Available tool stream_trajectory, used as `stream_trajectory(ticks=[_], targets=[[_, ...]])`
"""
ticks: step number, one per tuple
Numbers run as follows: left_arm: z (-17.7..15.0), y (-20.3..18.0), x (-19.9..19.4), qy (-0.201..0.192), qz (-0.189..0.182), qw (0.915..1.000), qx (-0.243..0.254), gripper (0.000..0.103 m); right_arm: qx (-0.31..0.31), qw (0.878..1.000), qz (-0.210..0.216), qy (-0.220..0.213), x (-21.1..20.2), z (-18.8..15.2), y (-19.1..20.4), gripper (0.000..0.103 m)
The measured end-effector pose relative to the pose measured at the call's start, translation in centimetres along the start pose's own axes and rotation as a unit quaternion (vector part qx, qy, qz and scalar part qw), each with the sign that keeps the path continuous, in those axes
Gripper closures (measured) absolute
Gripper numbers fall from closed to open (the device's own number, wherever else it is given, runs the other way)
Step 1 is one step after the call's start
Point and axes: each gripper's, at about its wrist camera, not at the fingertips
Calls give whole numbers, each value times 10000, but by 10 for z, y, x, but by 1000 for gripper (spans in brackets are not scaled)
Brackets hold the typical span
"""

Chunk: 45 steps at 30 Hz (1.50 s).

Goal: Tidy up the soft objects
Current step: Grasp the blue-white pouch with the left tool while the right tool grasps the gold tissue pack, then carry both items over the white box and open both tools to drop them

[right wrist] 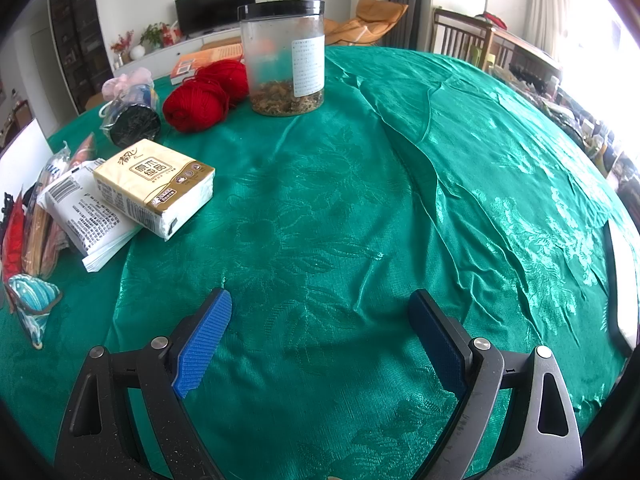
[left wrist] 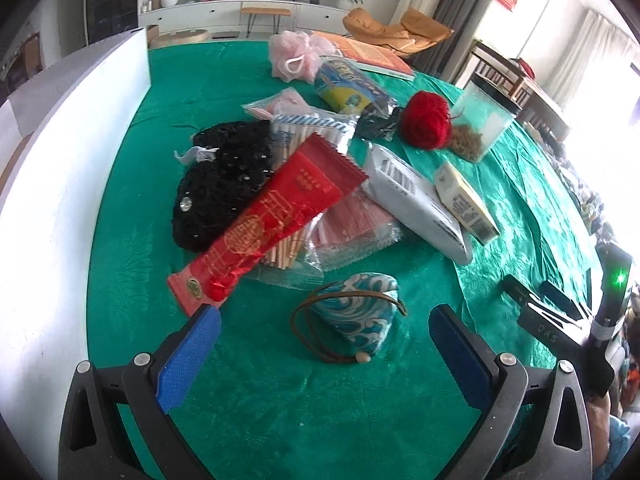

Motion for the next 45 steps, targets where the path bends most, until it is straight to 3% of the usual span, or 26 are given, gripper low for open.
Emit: stream_trajectory(ticks=[6, 7, 8, 9, 11, 12, 16, 19, 21, 23, 26, 29, 33, 36, 39, 43, 45], targets=[[-5, -32, 35, -31, 459, 9964, 713, 4, -2, 10000, 2, -1, 1, 0, 0, 11], [-3, -33, 41, -12, 513, 9959, 751, 20, -2, 10000, 4, -1, 0, 0, 0, 11], [-2, -34, 46, 30, 526, 9955, 782, 46, -2, 10000, 7, -2, 0, 0, 0, 11], [-3, -34, 52, 139, 564, 9951, 798, 52, -3, 10000, 16, -2, 0, 0, 0, 11], [-6, -37, 49, 34, 681, 9937, 892, 54, -71, 9999, 117, 52, 2, 3, -5, 11], [-7, -35, 44, 39, 505, 9951, 847, 55, -104, 9995, 275, 119, 2, 6, -8, 11], [-14, -30, 24, -40, 211, 9962, 844, 55, 265, 9853, 1595, -545, -21, 24, -19, 12], [-20, -28, 10, -50, 77, 9956, 936, 55, -443, 9738, 2175, -489, -13, 60, 4, 12], [-22, -29, 8, -78, 3, 9956, 936, 55, -1170, 9583, 2602, -185, 5, 86, 29, 12], [-22, -27, 1, -113, -74, 9958, 903, 55, -1771, 9490, 2585, 357, 32, 102, 50, 13], [-20, -21, -18, -216, -141, 9959, 872, 55, -1938, 9310, 2926, 1008, 59, 108, 59, 20], [-10, -9, -37, -368, -284, 9965, 696, 55, -1641, 9466, 2631, 882, 49, 109, 42, 25], [1, 10, -55, -492, -553, 9969, 267, 55, -558, 9771, 1926, 709, 28, 110, -4, 26], [13, 31, -86, -796, -667, 9946, 7, 55, -345, 9746, 2166, 453, -9, 113, -4, 26], [24, 69, -127, -1164, -381, 9924, -138, 55, -445, 9609, 2717, 281, -45, 121, 41, 26], [26, 132, -171, -1495, 542, 9868, -315, 54, -487, 9144, 4009, 272, -92, 125, 131, 26], [21, 172, -188, -1564, 1167, 9793, -535, 54, -656, 8912, 4478, 308, -113, 123, 182, 26]])
Point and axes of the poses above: each gripper's, at about its wrist camera, not at the fingertips, and x roughly the way its jaws point, y to its left, z to its top, and after that the axes turned 4 degrees about -x, right-handed
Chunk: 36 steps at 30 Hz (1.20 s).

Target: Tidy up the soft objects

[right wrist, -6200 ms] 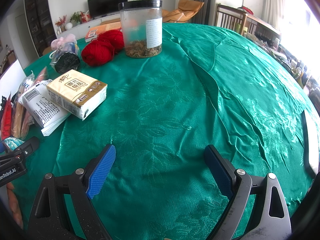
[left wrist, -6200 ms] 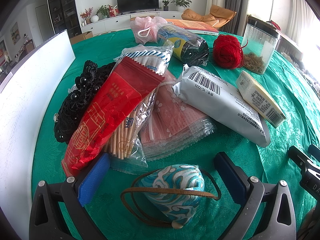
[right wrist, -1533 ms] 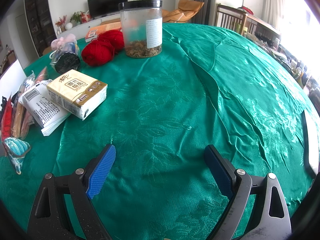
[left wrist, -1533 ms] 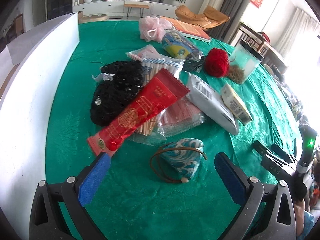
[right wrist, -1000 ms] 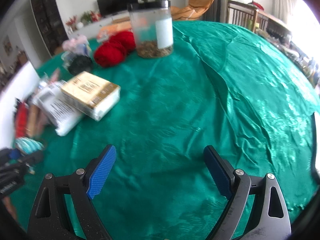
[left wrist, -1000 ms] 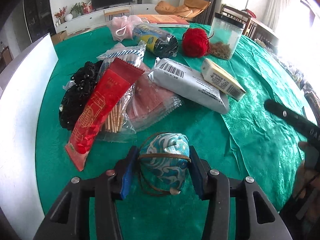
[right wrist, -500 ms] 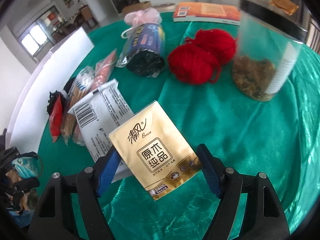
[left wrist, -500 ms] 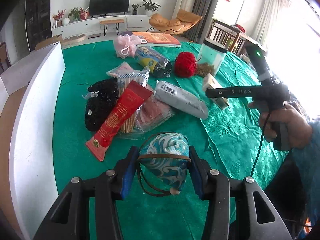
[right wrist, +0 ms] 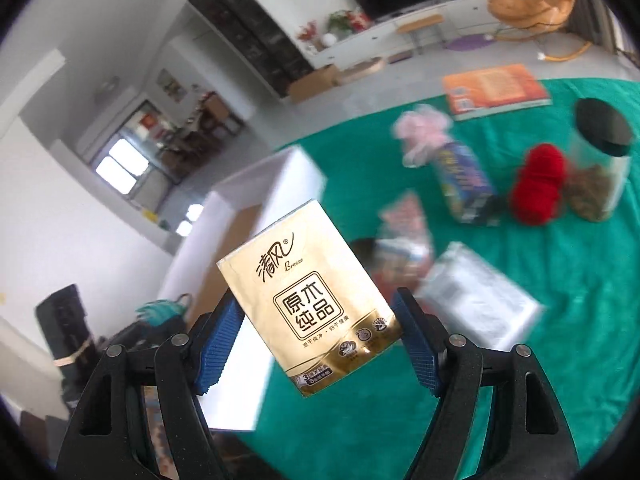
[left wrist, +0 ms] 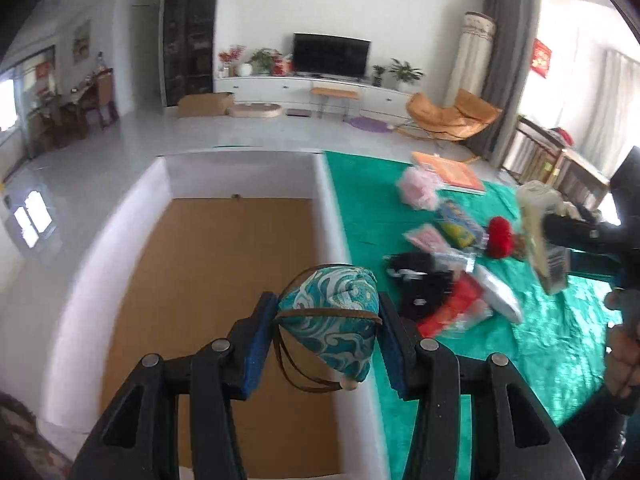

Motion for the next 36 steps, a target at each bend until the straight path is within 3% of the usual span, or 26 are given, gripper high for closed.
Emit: stream_trajectory(ticks=[3, 5, 6, 8, 11, 15, 18, 21, 24, 28, 31, 36], targets=[[-6, 56, -7, 14, 815, 9962, -317, 49, -275, 9977, 556, 261, 50, -1, 64, 26], [-19, 78, -1, 166, 1180, 9917, -494, 20, -484, 9943, 806, 505, 83, -9, 94, 25], [-26, 91, 4, 223, 1343, 9885, -656, 0, -572, 9927, 862, 622, 100, -14, 103, 24], [-41, 105, 6, 196, 1450, 9844, -977, 0, -798, 9908, 695, 842, 123, -24, 111, 22], [-53, 101, 8, 188, 1263, 9839, -1252, 0, -1160, 9909, 141, 666, 118, -35, 97, 22], [-55, 55, 8, -124, 669, 9919, -1074, 0, -1439, 9835, -1074, 206, 78, -50, 39, 22], [-54, -2, 3, -333, 48, 9970, -699, 0, -1394, 9659, -2180, -74, 42, -75, -25, 22], [-51, -78, 1, -363, -782, 9958, -321, 0, -824, 9468, -3110, -79, 10, -101, -97, 22], [-66, -146, 24, 18, -1288, 9916, 145, 0, -21, 9352, -3537, -196, -28, -116, -148, 22], [-107, -212, 83, 691, -1222, 9871, 770, 0, 226, 9189, -3929, -270, -50, -119, -173, 22], [-126, -221, 122, 946, -1008, 9841, 1111, 0, 178, 9086, -4170, -175, -42, -116, -176, 22], [-127, -234, 157, 1088, -848, 9812, 1352, 0, 256, 9078, -4182, -156, -41, -123, -182, 21]])
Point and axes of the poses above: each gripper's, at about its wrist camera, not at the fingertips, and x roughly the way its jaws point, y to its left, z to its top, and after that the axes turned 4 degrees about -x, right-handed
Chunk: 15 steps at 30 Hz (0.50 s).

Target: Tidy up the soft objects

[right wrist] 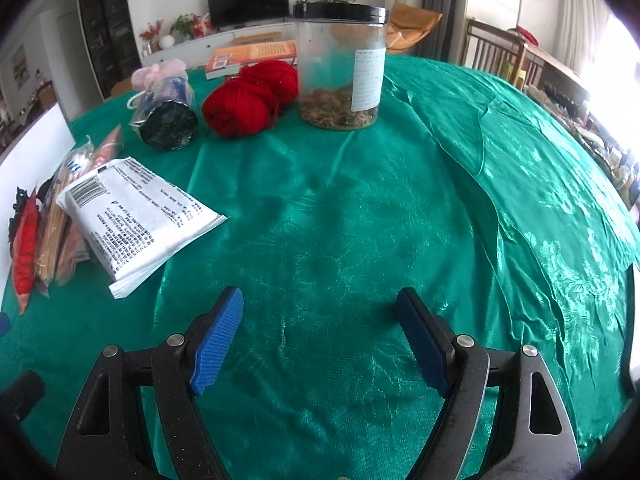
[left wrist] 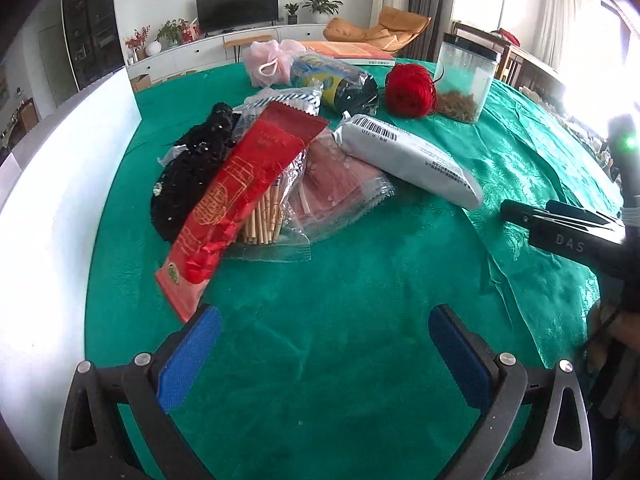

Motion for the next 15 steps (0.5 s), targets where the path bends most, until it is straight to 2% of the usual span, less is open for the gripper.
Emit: stream_trajectory(ticks=[2, 7, 15], targets=[[2, -1, 7, 109, -55, 9999, -32, 0, -3, 10000, 15, 14, 3, 0, 0, 19], [-1, -4, 3, -55, 51, 9996, 256, 0, -52, 10000, 4, 34, 3, -3, 2, 16], [-2, -1, 3, -109, 26, 9997, 234, 0, -54, 10000, 2, 31, 3, -3, 3, 14]])
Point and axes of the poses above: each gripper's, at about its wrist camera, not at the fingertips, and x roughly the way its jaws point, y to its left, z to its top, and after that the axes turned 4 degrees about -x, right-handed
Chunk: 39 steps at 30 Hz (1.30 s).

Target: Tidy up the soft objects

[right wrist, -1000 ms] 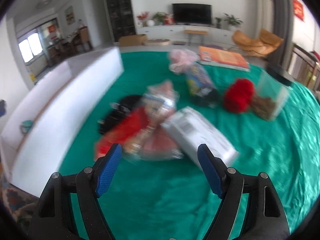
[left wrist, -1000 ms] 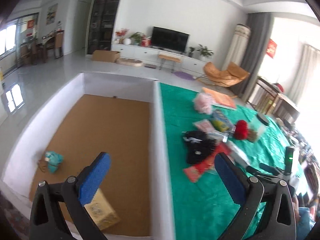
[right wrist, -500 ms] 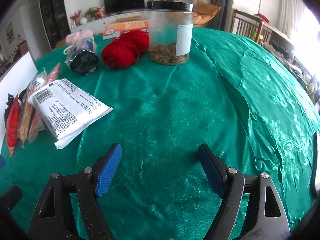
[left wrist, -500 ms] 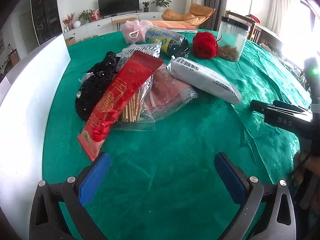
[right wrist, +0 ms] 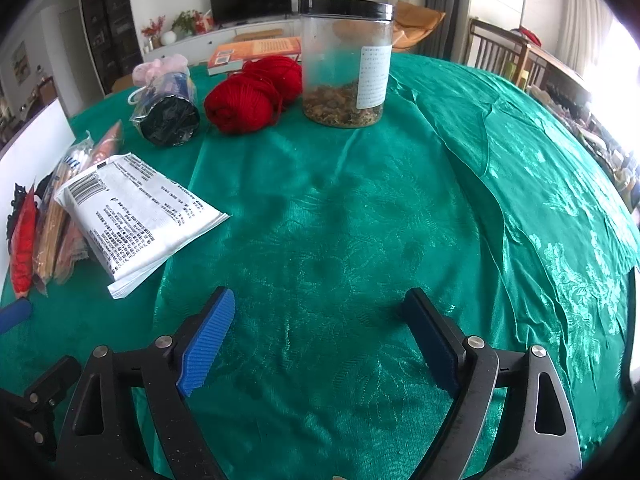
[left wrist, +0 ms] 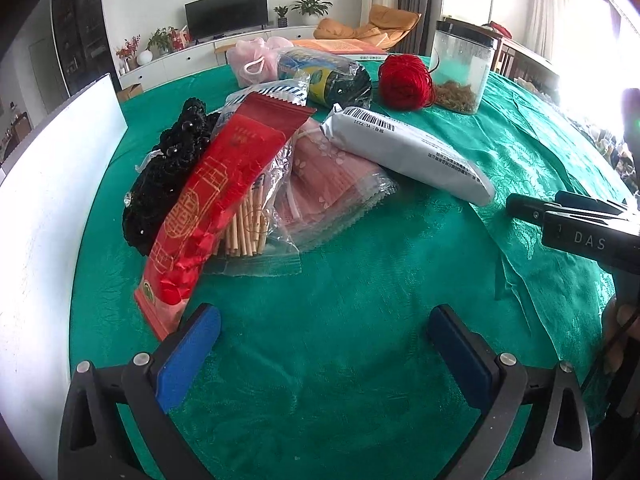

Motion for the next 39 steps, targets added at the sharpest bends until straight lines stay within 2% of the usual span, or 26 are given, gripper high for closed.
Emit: stream_trajectory(ticks=[39], targets=[[0, -1, 4, -3, 8, 10000, -2, 0, -4, 10000, -4, -3, 1, 1, 0, 14]])
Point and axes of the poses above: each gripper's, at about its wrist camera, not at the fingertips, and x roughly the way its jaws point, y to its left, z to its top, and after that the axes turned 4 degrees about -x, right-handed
